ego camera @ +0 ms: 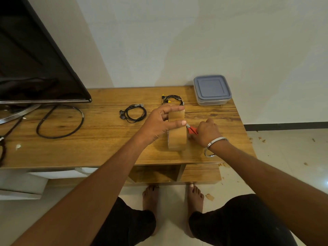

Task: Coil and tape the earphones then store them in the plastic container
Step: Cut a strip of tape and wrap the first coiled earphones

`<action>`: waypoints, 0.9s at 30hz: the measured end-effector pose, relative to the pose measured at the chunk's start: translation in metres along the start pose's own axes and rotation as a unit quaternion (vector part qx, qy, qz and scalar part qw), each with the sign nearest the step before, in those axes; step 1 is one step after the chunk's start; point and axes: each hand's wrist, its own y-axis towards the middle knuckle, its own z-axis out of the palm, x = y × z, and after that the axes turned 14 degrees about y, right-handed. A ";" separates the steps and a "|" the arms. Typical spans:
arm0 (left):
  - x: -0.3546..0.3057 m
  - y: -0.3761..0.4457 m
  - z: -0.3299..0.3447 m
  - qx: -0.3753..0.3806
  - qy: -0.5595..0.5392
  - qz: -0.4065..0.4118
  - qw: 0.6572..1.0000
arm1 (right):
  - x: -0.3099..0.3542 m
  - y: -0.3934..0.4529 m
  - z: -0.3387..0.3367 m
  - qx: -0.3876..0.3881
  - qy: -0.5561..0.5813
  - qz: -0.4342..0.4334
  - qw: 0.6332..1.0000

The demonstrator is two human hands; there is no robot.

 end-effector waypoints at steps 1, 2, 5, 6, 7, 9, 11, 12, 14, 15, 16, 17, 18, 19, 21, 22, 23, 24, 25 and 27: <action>0.000 0.000 0.000 0.002 0.002 0.001 1.000 | 0.001 0.000 -0.002 0.016 -0.004 0.005 1.000; 0.001 0.001 -0.001 0.004 0.002 0.001 1.000 | 0.001 0.001 -0.004 0.024 -0.008 0.008 1.000; 0.003 0.004 -0.003 0.014 -0.004 0.000 1.000 | 0.004 0.002 -0.007 0.030 -0.043 0.000 0.999; 0.003 0.004 -0.003 0.015 -0.003 0.001 1.000 | 0.005 0.000 -0.007 0.031 -0.057 -0.004 0.998; 0.003 0.005 -0.003 0.016 -0.001 0.001 1.000 | 0.006 -0.002 -0.008 0.033 -0.059 -0.007 0.998; 0.002 0.004 -0.004 0.018 0.000 0.000 1.000 | 0.009 -0.007 -0.011 0.036 -0.042 -0.014 0.998; 0.002 0.004 -0.004 0.022 -0.003 -0.001 1.000 | 0.010 -0.011 -0.017 0.028 0.001 -0.012 1.000; 0.002 0.005 -0.004 0.025 -0.003 -0.002 1.000 | 0.010 -0.011 -0.020 0.017 0.028 -0.003 0.999; 0.002 0.005 -0.005 0.033 0.000 -0.005 0.999 | 0.007 -0.011 -0.027 0.007 0.088 0.016 0.996; 0.001 0.006 -0.005 0.037 0.002 -0.006 0.999 | 0.003 -0.010 -0.031 0.017 0.113 0.013 0.993; 0.002 0.007 -0.006 0.041 0.006 -0.007 0.999 | -0.001 -0.009 -0.035 0.031 0.142 0.006 0.989; 0.001 0.007 -0.007 0.046 0.008 -0.009 0.999 | -0.007 -0.010 -0.039 0.049 0.181 -0.001 0.982; 0.002 0.008 -0.008 0.048 0.011 -0.011 0.999 | -0.012 -0.010 -0.044 0.073 0.225 -0.005 0.972; 0.003 0.009 -0.008 0.046 0.016 -0.012 0.999 | -0.017 -0.011 -0.049 0.104 0.262 -0.008 0.959; 0.006 0.009 -0.009 0.033 0.019 -0.008 0.999 | -0.026 -0.011 -0.058 0.184 0.301 -0.004 0.936; 0.007 0.009 -0.009 0.025 0.017 -0.004 1.000 | -0.029 -0.011 -0.062 0.222 0.304 0.000 0.926; 0.009 0.010 -0.008 0.018 0.019 -0.001 1.000 | -0.031 -0.010 -0.065 0.252 0.301 0.004 0.920; 0.010 0.011 -0.007 0.012 0.022 0.000 1.000 | -0.032 -0.010 -0.068 0.273 0.295 0.006 0.916; 0.010 0.012 -0.006 0.009 0.027 -0.001 1.000 | -0.032 -0.011 -0.071 0.292 0.288 0.007 0.912; 0.011 0.014 -0.006 0.012 0.031 -0.007 0.999 | -0.030 -0.013 -0.074 0.329 0.268 0.014 0.905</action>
